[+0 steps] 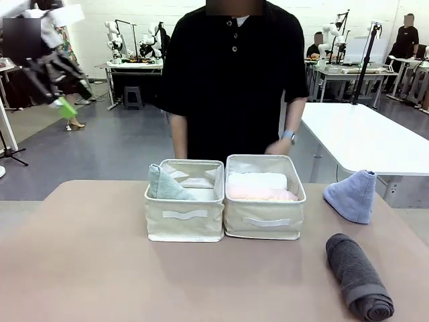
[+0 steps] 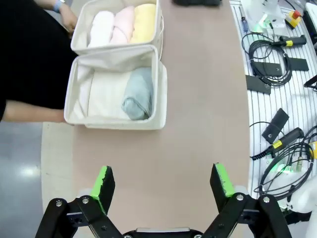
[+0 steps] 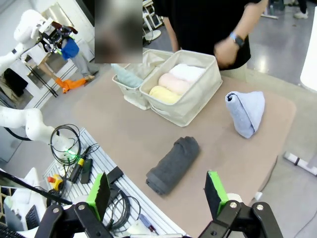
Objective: Sort the towels based on their folding style.
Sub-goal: Pick up one triangle-folded towel and place it in the left Fabric basket.
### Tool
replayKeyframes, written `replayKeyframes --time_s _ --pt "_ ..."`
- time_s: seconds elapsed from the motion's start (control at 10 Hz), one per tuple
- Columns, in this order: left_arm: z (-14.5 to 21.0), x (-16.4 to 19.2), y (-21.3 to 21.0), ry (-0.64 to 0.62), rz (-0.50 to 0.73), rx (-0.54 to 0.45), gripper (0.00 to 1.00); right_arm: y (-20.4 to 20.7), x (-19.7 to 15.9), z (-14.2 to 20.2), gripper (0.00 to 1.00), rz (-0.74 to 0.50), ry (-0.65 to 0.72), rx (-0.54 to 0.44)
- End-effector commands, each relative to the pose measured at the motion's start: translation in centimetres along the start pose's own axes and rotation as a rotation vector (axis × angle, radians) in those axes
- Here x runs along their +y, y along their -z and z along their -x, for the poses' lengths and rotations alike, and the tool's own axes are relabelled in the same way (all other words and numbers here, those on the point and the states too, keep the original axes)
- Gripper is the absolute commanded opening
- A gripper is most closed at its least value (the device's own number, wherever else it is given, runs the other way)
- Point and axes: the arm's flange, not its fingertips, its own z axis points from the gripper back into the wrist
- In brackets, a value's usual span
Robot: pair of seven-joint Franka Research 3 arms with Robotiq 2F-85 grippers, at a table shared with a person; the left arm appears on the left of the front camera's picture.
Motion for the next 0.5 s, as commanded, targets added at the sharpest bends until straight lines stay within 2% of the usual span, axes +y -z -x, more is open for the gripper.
replayKeyframes --time_s 0.0,0.2,0.3,0.4 --pt "2.5 -0.8 1.8 -0.047 -0.013 -0.008 1.0 -0.1 0.0 -0.1 1.0 -0.015 -0.016 -0.021" --pt "2.9 -1.0 1.8 -0.039 -0.021 0.061 1.0 -0.1 0.0 -0.1 1.0 -0.015 -0.016 -0.021" --pt "3.3 -0.8 0.6 -0.062 -0.001 -0.006 1.0 -0.1 0.0 -0.1 1.0 -0.015 -0.016 -0.021" --pt "3.3 -0.8 0.6 -0.062 -0.001 -0.006 1.0 -0.1 0.0 -0.1 1.0 -0.015 -0.016 -0.021"
